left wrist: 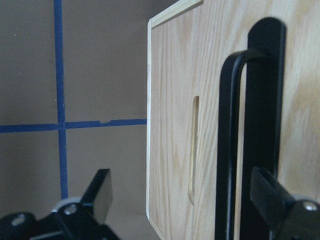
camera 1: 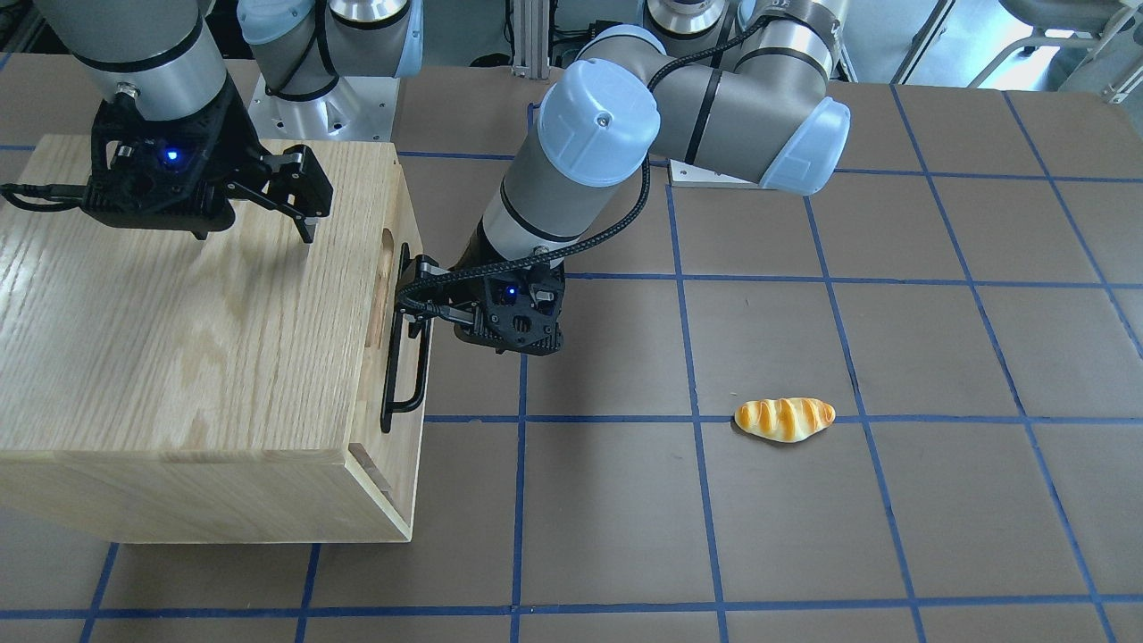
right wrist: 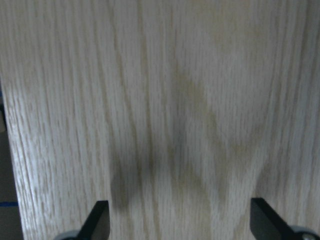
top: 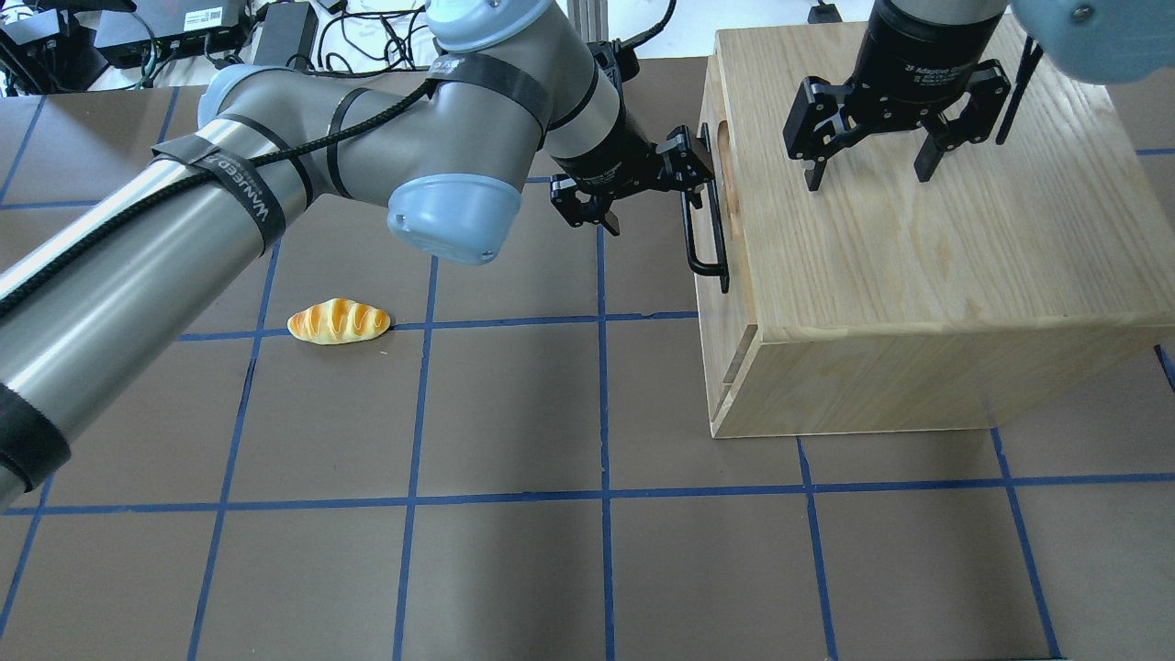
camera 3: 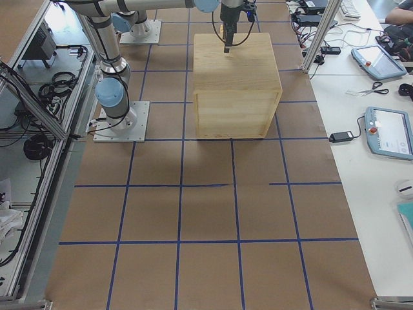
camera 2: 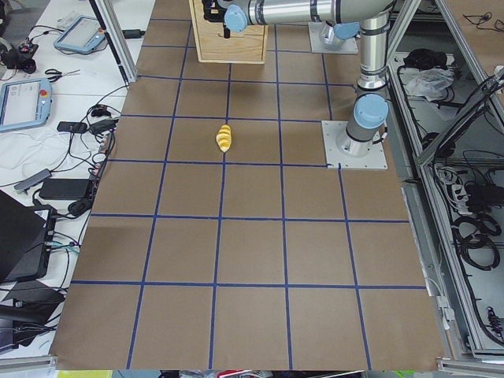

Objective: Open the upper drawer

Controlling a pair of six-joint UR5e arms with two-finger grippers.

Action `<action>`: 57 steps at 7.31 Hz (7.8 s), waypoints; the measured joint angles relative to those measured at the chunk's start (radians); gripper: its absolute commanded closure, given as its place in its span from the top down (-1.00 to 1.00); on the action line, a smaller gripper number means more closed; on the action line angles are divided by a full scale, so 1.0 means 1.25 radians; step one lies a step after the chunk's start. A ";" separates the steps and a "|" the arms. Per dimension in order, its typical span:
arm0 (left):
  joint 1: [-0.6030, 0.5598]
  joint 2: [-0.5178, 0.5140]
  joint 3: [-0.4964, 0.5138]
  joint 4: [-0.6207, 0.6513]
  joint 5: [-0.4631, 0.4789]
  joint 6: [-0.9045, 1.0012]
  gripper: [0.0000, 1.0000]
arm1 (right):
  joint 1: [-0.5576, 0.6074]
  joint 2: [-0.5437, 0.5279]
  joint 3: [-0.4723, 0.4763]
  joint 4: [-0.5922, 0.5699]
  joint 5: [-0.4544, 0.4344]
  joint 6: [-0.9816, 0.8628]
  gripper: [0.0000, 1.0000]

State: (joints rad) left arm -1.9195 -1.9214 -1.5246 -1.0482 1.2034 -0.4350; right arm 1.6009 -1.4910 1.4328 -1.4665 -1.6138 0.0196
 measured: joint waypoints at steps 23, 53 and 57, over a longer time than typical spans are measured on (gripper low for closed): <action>0.099 0.037 -0.037 -0.050 0.013 0.161 1.00 | 0.000 0.000 0.000 0.000 0.000 0.000 1.00; 0.256 0.184 0.087 -0.401 0.165 0.270 1.00 | 0.000 0.000 0.000 0.000 0.000 0.000 1.00; 0.292 0.265 0.096 -0.523 0.321 0.362 1.00 | 0.000 0.000 0.000 0.000 0.000 0.000 1.00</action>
State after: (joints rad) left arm -1.5550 -1.5900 -1.4043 -1.7022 1.6048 0.0174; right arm 1.6010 -1.4910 1.4328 -1.4665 -1.6137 0.0195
